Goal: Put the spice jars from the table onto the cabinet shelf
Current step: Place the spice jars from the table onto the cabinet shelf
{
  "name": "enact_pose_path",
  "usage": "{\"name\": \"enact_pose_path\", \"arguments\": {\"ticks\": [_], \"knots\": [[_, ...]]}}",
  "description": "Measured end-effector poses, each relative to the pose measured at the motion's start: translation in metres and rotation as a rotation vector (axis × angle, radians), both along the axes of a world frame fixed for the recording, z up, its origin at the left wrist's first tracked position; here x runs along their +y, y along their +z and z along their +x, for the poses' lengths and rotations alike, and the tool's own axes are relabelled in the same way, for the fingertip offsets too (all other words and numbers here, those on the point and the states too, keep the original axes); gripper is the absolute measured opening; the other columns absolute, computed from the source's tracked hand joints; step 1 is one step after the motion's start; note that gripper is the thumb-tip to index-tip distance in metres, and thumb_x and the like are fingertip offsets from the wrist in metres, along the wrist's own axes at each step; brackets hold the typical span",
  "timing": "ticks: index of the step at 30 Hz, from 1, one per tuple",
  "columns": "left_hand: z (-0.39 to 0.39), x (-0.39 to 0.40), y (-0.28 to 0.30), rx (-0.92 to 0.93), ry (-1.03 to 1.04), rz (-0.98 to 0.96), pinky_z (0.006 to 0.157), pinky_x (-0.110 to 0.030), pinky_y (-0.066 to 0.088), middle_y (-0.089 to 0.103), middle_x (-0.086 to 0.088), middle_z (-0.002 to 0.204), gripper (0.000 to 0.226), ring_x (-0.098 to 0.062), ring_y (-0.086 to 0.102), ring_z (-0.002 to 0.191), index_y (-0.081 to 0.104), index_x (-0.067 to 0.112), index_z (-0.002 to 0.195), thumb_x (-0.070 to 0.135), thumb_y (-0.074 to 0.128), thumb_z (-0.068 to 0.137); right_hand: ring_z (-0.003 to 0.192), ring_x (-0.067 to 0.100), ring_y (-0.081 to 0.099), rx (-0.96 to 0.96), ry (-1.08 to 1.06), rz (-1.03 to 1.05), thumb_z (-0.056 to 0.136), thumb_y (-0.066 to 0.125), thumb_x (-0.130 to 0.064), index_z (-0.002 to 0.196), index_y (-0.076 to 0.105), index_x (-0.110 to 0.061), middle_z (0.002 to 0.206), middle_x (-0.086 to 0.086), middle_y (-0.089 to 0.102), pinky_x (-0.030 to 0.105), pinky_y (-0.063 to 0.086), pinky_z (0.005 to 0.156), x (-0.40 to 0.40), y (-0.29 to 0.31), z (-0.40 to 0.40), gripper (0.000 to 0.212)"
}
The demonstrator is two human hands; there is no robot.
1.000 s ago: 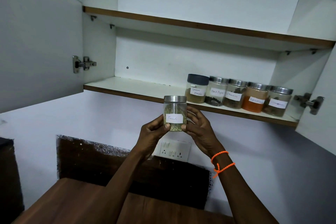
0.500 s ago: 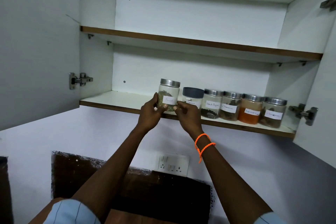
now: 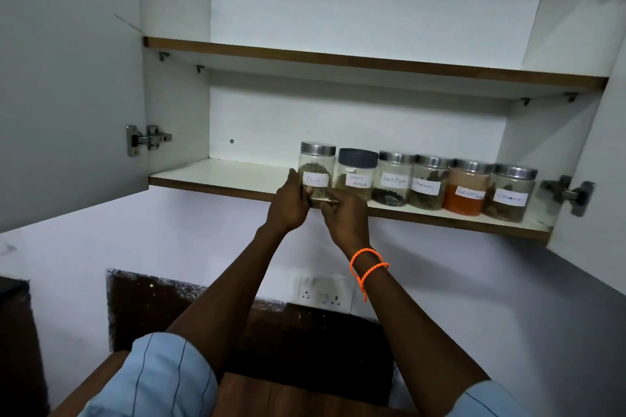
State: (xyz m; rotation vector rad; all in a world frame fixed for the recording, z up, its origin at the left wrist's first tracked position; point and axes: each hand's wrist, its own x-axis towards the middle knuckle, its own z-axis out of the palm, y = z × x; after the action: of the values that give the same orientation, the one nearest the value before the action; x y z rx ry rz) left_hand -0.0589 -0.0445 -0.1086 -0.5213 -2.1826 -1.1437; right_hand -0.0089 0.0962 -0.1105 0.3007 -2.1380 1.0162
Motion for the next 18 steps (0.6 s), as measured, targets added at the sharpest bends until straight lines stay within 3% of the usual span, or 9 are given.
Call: {"name": "enact_pose_path", "arguments": {"ticks": [2, 4, 5, 8, 9, 11, 14, 18], "knots": [[0.008, 0.006, -0.007, 0.035, 0.001, 0.079, 0.091, -0.031, 0.048, 0.058, -0.021, 0.139, 0.050, -0.033, 0.058, 0.129, 0.031, -0.006, 0.148, 0.019, 0.046, 0.108, 0.090, 0.022, 0.071, 0.031, 0.009, 0.018, 0.091, 0.067, -0.007, 0.122, 0.073, -0.009, 0.116, 0.008, 0.075, 0.039, 0.059, 0.085, 0.004, -0.014, 0.007, 0.031], [0.018, 0.012, -0.025, 0.087, 0.073, 0.171, 0.115, -0.036, 0.040, 0.035, -0.020, 0.161, 0.064, -0.028, 0.038, 0.148, 0.015, -0.004, 0.159, 0.024, 0.044, 0.109, 0.094, 0.015, 0.071, 0.053, 0.006, 0.038, 0.093, 0.067, -0.011, 0.130, 0.070, -0.013, 0.139, 0.001, 0.066, 0.028, 0.055, 0.094, 0.010, -0.034, 0.014, 0.038], [0.023, 0.014, -0.039, 0.135, 0.128, 0.209, 0.119, -0.037, 0.037, 0.028, -0.018, 0.165, 0.067, -0.029, 0.034, 0.151, 0.011, 0.000, 0.161, 0.028, 0.044, 0.109, 0.096, 0.012, 0.070, 0.068, 0.004, 0.038, 0.094, 0.067, -0.012, 0.133, 0.069, -0.015, 0.146, -0.002, 0.061, 0.023, 0.052, 0.095, 0.013, -0.046, 0.016, 0.039], [0.043, 0.017, -0.094, 0.203, 0.218, 0.258, 0.108, -0.023, 0.045, 0.025, -0.005, 0.168, 0.067, -0.019, 0.035, 0.151, 0.014, 0.014, 0.163, 0.039, 0.045, 0.108, 0.096, 0.011, 0.070, 0.046, -0.015, 0.029, 0.094, 0.067, -0.013, 0.132, 0.070, -0.016, 0.148, -0.002, 0.059, 0.023, 0.052, 0.093, 0.021, -0.090, 0.024, 0.038], [0.051, 0.017, -0.117, 0.154, 0.224, 0.265, 0.103, -0.022, 0.049, 0.026, -0.003, 0.168, 0.067, -0.017, 0.037, 0.149, 0.017, 0.015, 0.163, 0.041, 0.046, 0.108, 0.094, 0.012, 0.071, -0.004, -0.017, 0.038, 0.093, 0.067, -0.014, 0.131, 0.070, -0.017, 0.147, -0.003, 0.059, 0.023, 0.051, 0.092, 0.023, -0.107, 0.027, 0.038], [0.064, 0.012, -0.165, -0.015, 0.217, 0.258, 0.108, -0.031, 0.050, 0.030, -0.005, 0.166, 0.068, -0.019, 0.037, 0.150, 0.021, 0.011, 0.162, 0.039, 0.050, 0.107, 0.093, 0.014, 0.071, -0.142, 0.002, 0.065, 0.092, 0.068, -0.014, 0.131, 0.070, -0.018, 0.146, -0.003, 0.060, 0.023, 0.050, 0.094, 0.026, -0.143, 0.034, 0.039], [0.084, -0.005, -0.234, -0.260, 0.187, 0.171, 0.114, -0.046, 0.044, 0.045, -0.019, 0.156, 0.061, -0.034, 0.045, 0.144, 0.034, -0.001, 0.155, 0.030, 0.052, 0.106, 0.116, 0.024, 0.067, -0.359, 0.021, 0.134, 0.090, 0.069, -0.010, 0.131, 0.070, -0.011, 0.141, 0.007, 0.064, 0.031, 0.048, 0.108, 0.028, -0.199, 0.043, 0.041], [0.111, -0.020, -0.308, -0.560, 0.140, 0.093, 0.102, -0.036, 0.049, 0.065, -0.030, 0.128, 0.052, -0.043, 0.062, 0.121, 0.055, -0.005, 0.139, 0.033, 0.054, 0.104, 0.130, 0.028, 0.060, -0.723, 0.043, 0.239, 0.089, 0.074, -0.016, 0.138, 0.064, -0.010, 0.143, 0.009, 0.060, 0.036, 0.045, 0.112, 0.028, -0.273, 0.056, 0.050]]}}
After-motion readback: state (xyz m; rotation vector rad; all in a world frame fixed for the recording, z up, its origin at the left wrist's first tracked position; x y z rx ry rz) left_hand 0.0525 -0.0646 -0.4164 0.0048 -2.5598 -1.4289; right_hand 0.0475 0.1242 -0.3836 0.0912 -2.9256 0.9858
